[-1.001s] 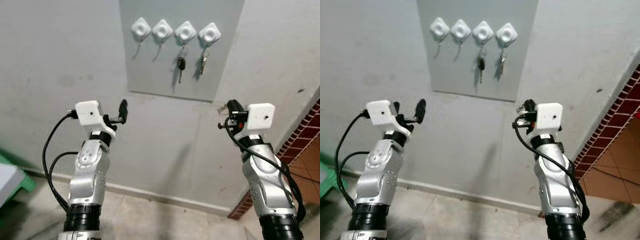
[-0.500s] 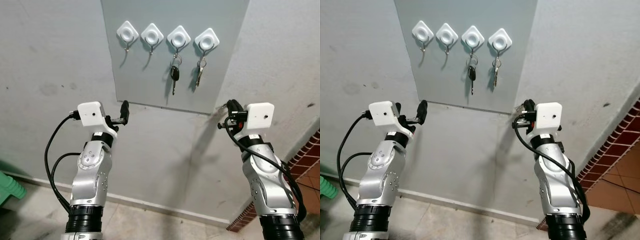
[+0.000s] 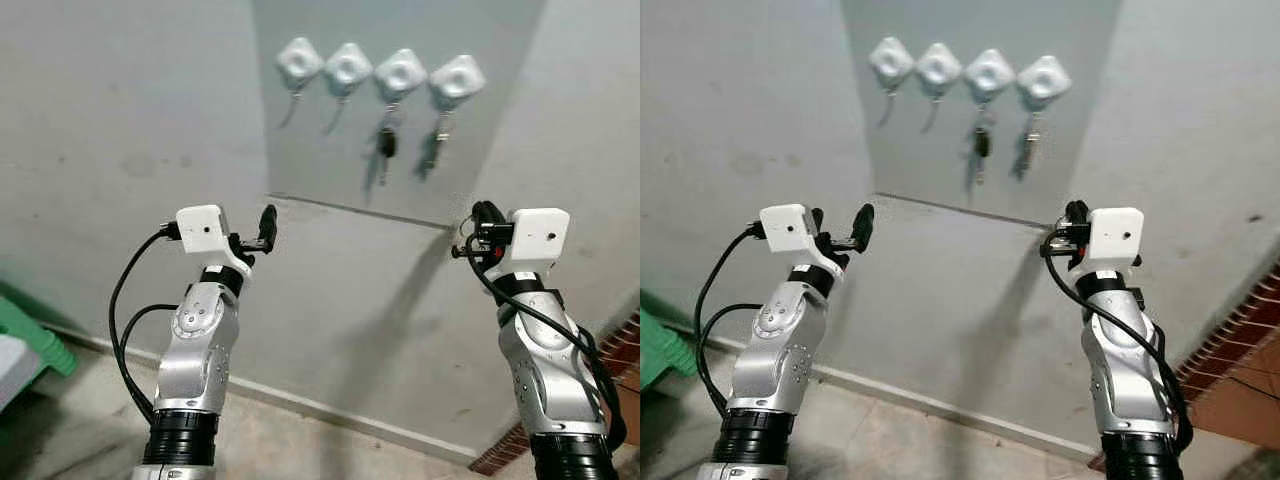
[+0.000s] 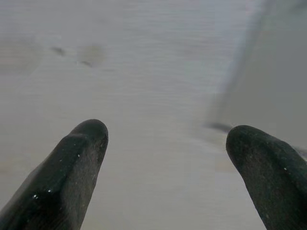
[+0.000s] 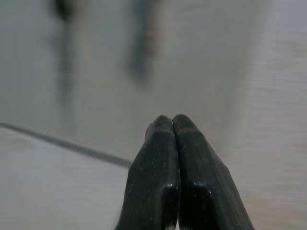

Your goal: Hang keys on a hook

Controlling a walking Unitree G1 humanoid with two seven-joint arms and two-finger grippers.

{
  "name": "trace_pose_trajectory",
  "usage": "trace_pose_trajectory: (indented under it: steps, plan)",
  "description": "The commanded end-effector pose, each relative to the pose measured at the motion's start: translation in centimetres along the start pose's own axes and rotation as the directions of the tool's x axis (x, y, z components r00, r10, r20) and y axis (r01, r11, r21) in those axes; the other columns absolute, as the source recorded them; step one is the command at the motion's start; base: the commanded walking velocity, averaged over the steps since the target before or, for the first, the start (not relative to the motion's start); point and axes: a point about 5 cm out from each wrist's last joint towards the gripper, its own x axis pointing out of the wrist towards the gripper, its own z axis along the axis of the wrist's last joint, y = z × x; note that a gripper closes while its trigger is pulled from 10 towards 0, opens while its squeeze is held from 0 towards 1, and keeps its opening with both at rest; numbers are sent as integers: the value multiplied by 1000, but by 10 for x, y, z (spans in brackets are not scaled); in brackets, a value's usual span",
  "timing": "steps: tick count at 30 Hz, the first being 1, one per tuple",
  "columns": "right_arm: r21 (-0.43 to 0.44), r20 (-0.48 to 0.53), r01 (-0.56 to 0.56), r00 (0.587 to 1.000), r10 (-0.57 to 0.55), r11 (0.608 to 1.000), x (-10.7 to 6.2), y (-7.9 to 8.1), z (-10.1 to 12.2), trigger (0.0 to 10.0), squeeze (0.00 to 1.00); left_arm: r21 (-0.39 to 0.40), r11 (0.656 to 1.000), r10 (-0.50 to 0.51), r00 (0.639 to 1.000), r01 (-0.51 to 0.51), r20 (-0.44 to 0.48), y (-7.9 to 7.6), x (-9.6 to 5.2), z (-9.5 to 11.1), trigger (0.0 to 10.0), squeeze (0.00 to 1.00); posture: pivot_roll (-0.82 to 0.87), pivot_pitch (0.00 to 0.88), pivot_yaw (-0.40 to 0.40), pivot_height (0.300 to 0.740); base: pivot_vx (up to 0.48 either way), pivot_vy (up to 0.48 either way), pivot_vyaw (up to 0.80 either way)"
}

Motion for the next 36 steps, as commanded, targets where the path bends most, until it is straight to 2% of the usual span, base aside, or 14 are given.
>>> trace_pose_trajectory:
  steps: [1,13,21,36]
  plan:
    - [-12,10,36,999,-36,999,-2,-10,4,10000,0,-8,999,-30,1000,31,1,-9,1,1,10000,0,-31,24,-10,740,0,469,0]
    - [-5,9,36,999,-36,999,-3,-9,4,10000,0,-7,1000,-20,1000,20,-8,-7,1,1,10000,0,-28,28,-9,740,0,453,0]
    - [10,33,23,999,-23,1000,-3,-6,7,10000,0,-16,1000,-1,1000,1,-24,-8,2,1,10000,0,-28,25,-8,740,0,0,0]
    - [13,33,19,999,-19,1000,-3,-5,7,10000,0,10,1000,-26,999,26,-26,-11,2,1,10000,0,-28,17,-7,740,0,0,0]
